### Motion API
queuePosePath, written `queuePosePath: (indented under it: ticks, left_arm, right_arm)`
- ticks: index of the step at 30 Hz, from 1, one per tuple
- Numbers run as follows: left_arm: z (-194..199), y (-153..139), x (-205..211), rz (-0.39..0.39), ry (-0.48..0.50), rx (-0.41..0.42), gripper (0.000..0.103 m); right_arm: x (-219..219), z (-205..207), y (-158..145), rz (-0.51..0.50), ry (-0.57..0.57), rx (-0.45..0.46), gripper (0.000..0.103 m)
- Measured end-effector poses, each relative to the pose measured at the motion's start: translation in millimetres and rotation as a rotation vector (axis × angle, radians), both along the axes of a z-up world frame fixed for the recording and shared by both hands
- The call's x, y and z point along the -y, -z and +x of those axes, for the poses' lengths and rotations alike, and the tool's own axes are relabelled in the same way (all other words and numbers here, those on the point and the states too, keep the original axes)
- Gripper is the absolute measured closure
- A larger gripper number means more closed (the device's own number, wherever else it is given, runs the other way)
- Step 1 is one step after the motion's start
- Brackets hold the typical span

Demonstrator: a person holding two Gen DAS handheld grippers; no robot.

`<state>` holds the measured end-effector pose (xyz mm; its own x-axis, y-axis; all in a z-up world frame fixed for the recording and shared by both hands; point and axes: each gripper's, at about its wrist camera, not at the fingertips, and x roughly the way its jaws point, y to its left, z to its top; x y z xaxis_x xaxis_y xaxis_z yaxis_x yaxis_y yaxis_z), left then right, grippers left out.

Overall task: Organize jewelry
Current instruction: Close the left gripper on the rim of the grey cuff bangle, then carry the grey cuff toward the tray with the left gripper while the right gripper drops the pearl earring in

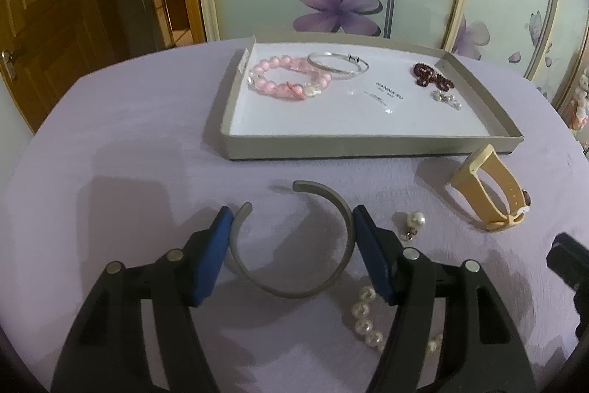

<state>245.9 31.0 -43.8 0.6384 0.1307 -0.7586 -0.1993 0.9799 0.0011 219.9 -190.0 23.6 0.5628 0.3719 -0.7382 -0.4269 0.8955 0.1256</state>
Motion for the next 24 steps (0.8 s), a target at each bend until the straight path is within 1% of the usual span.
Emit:
queuePosePath:
  ticks: [5,14,24]
  left_arm:
    - [-6.3,-13.5,-5.8,-0.002,-0.002,0.041,0.037]
    - [-8.0,-26.7,-9.4,-0.013,-0.001,0.082,0.037]
    - [-7.6,-48.5,-8.1,0.005,0.012,0.155,0.037]
  right_arm:
    - [-11.2,-0.6,-7.1,0.003,-0.024,0.022,0.089]
    - [-21.8,-4.1,-15.5,0.004,-0.044,0.045,0.089]
    - [-33.3,0.6,-45.0,0.018,-0.068,0.148,0.089]
